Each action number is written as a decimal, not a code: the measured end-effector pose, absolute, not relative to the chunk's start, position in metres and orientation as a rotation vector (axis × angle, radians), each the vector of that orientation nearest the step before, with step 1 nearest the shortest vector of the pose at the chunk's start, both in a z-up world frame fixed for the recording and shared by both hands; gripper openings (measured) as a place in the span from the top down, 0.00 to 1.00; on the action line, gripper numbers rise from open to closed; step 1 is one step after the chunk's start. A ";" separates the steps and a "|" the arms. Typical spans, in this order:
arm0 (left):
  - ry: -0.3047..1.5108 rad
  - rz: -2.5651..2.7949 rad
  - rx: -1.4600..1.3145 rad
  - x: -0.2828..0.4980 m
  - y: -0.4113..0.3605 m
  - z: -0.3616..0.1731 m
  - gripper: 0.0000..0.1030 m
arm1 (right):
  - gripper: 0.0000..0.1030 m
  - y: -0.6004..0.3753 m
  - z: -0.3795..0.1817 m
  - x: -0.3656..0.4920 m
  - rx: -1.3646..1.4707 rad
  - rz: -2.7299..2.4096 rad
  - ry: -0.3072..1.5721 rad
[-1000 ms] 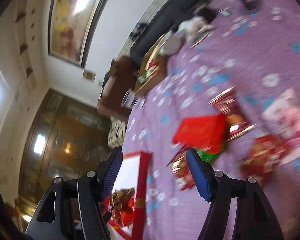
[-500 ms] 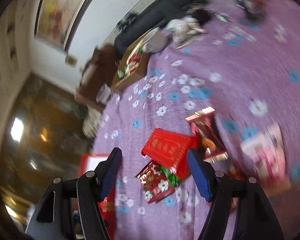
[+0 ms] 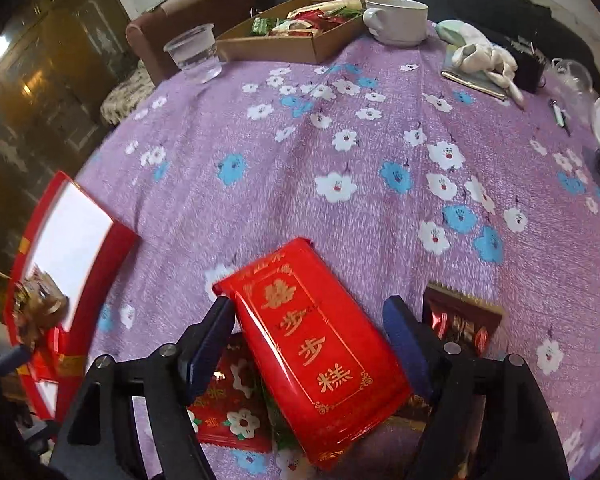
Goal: Organize snacks
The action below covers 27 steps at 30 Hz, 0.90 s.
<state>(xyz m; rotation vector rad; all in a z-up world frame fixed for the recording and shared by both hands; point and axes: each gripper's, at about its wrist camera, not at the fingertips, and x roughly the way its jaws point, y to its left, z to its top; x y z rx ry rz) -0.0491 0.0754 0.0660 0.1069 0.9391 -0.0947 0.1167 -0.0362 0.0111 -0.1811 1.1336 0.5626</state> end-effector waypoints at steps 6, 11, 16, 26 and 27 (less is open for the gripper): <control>0.953 -0.113 0.101 -0.046 0.065 0.063 0.43 | 0.26 -0.045 0.009 0.074 -0.279 0.543 1.117; 0.993 -0.135 0.075 -0.041 0.052 0.057 0.43 | 0.58 -0.085 0.017 0.065 0.017 0.514 1.104; 1.001 -0.135 0.078 -0.036 0.031 0.056 0.42 | 0.81 -0.132 0.015 0.079 0.341 0.628 1.091; 1.110 -0.077 -0.067 0.004 0.008 0.019 0.28 | 0.80 -0.167 0.005 0.090 0.547 0.699 1.148; 1.107 -0.077 -0.075 0.007 0.006 0.017 0.28 | 0.79 -0.168 0.005 0.090 0.549 0.701 1.155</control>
